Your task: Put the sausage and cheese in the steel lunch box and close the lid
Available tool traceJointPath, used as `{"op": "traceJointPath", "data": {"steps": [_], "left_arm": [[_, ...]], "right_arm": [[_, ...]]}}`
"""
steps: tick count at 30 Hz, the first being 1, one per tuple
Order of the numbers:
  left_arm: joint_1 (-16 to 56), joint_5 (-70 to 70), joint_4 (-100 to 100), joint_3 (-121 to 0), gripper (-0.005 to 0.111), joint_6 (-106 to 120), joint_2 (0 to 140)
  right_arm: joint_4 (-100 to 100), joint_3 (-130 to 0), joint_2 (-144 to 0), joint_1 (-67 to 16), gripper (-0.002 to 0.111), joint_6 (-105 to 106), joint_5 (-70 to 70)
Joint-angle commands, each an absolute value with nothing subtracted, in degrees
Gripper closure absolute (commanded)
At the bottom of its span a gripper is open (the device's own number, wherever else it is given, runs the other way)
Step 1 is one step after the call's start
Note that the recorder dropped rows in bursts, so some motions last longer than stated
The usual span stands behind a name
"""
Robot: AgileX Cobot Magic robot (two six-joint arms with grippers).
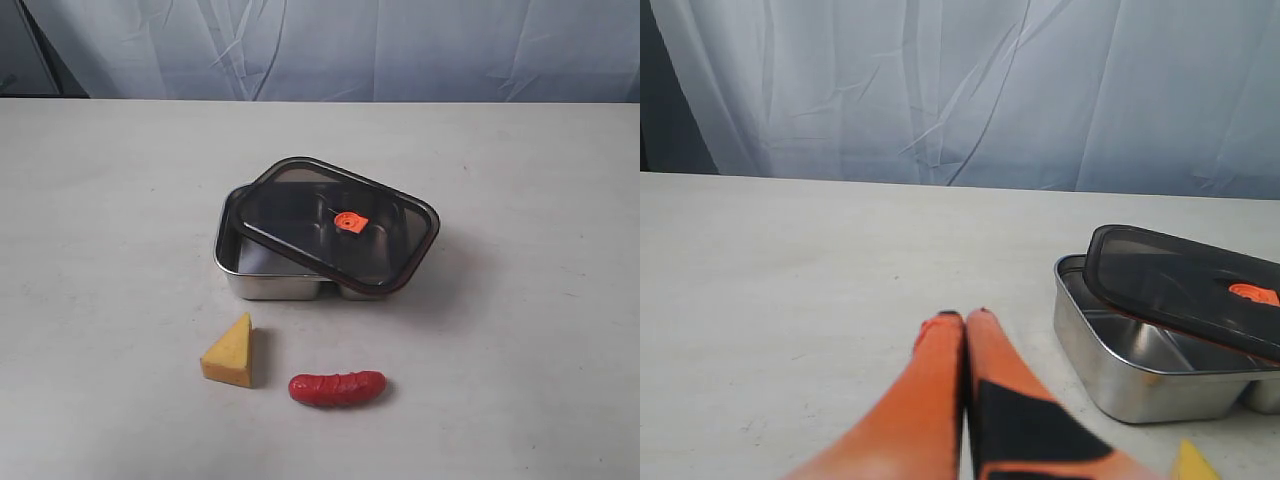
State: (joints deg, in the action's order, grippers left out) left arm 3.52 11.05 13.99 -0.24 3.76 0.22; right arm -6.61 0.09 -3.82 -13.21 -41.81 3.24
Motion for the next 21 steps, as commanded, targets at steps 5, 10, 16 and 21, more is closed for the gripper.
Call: {"op": "traceJointPath", "data": {"steps": [5, 10, 16, 21], "left_arm": [[3.4, 10.4, 13.8, 0.0, 0.107, 3.6, 0.0], [3.4, 10.4, 13.8, 0.0, 0.107, 3.6, 0.0], [3.4, 10.4, 13.8, 0.0, 0.107, 3.6, 0.0], [3.4, 10.4, 13.8, 0.0, 0.107, 3.6, 0.0]], "right_arm": [[4.8, 0.0, -12.6, -14.1, 0.109, -39.6, -2.6], [7.6, -3.9, -24.9, -14.1, 0.109, -38.0, 1.5], [12.0, -14.9, -47.3, -14.0, 0.109, -35.7, 0.3], [8.1, -19.6, -66.6, -17.9, 0.109, -37.6, 6.0]]}}
